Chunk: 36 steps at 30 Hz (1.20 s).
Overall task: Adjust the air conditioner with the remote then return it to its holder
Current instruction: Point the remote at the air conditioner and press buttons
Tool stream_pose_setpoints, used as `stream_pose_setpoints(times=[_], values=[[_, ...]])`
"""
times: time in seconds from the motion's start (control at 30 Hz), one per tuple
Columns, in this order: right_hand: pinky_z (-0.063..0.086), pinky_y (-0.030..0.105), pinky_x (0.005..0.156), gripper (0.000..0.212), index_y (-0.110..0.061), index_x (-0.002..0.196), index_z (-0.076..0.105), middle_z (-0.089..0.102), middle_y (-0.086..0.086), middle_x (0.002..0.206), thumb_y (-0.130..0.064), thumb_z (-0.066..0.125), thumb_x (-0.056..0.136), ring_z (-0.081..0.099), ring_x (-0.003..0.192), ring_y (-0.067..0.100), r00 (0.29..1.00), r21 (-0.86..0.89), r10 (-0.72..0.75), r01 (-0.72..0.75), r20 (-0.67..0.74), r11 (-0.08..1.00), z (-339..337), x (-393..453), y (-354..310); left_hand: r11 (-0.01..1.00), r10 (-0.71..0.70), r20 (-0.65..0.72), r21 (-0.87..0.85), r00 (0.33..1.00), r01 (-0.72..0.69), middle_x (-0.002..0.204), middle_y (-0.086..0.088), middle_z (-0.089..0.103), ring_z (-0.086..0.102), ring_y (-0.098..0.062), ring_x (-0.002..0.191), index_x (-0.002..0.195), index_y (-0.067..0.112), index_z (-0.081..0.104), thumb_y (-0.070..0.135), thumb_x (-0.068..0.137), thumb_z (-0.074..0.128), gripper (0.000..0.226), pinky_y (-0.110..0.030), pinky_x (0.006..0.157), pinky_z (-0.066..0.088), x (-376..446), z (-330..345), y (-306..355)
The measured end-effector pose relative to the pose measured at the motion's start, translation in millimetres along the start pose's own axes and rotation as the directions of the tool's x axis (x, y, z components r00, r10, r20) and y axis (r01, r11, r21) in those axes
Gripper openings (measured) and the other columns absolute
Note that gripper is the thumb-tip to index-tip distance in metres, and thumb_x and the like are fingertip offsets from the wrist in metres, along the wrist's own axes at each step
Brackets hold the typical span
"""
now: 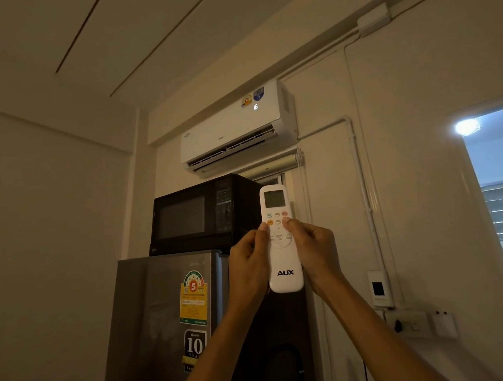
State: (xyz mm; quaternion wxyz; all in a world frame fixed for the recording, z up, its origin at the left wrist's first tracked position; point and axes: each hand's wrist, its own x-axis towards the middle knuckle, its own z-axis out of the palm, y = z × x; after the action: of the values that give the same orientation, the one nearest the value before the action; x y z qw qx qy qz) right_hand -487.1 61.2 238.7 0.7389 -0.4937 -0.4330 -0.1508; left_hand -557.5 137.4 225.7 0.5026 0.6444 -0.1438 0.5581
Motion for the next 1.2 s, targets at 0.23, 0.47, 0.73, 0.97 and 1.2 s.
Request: stream_pose_setpoints(times=[0.23, 0.47, 0.73, 0.97, 1.2], values=[[0.058, 0.033, 0.062, 0.005, -0.028, 0.082, 0.061, 0.068, -0.002, 0.084, -0.031, 0.058, 0.084, 0.070, 0.073, 0.020, 1.000, 0.006, -0.013, 0.013, 0.000, 1.000, -1, -11, 11, 1.000, -0.007, -0.007, 0.004, 1.000, 0.007, 0.079, 0.000, 0.067, 0.069, -0.006, 0.061, 0.083, 0.025, 0.056, 0.021, 0.091, 0.042, 0.017, -0.014, 0.049, 0.053, -11, -3, -9], [0.059, 0.034, 0.062, 0.005, -0.028, 0.079, 0.061, 0.069, -0.002, 0.083, -0.031, 0.059, 0.083, 0.070, 0.072, 0.019, 1.000, -0.017, -0.014, 0.014, -0.008, 1.000, -1, -22, 23, 0.999, -0.033, -0.009, -0.029, 0.999, 0.032, 0.078, 0.000, 0.067, 0.069, -0.006, 0.060, 0.082, 0.024, 0.056, 0.018, 0.092, 0.042, 0.018, -0.015, 0.048, 0.053, -25, -6, -15], [0.057, 0.025, 0.056, 0.007, -0.029, 0.077, 0.059, 0.067, -0.002, 0.082, -0.028, 0.058, 0.084, 0.068, 0.067, 0.014, 1.000, -0.021, -0.009, 0.009, -0.004, 1.000, -3, -24, 24, 0.998, -0.066, -0.010, -0.021, 0.998, 0.065, 0.078, 0.000, 0.067, 0.069, -0.005, 0.059, 0.082, 0.024, 0.055, 0.019, 0.091, 0.042, 0.016, -0.013, 0.047, 0.052, -28, -7, -17], [0.053, 0.016, 0.048, 0.008, -0.023, 0.083, 0.061, 0.066, -0.006, 0.076, -0.030, 0.058, 0.084, 0.066, 0.063, 0.010, 0.999, -0.004, 0.037, -0.037, -0.008, 0.999, -5, -22, 26, 0.998, -0.063, -0.003, -0.028, 0.998, 0.063, 0.079, 0.000, 0.066, 0.068, -0.004, 0.059, 0.082, 0.025, 0.056, 0.020, 0.092, 0.042, 0.018, -0.013, 0.047, 0.052, -28, -4, -14], [0.052, 0.014, 0.045, 0.012, -0.019, 0.087, 0.062, 0.067, -0.002, 0.078, -0.029, 0.057, 0.085, 0.067, 0.063, 0.012, 0.998, 0.033, 0.062, -0.061, -0.001, 0.998, -7, -22, 25, 0.998, -0.063, -0.010, -0.032, 0.998, 0.063, 0.078, 0.001, 0.066, 0.068, -0.004, 0.059, 0.080, 0.025, 0.056, 0.017, 0.092, 0.042, 0.019, -0.013, 0.048, 0.052, -28, 1, -15]])
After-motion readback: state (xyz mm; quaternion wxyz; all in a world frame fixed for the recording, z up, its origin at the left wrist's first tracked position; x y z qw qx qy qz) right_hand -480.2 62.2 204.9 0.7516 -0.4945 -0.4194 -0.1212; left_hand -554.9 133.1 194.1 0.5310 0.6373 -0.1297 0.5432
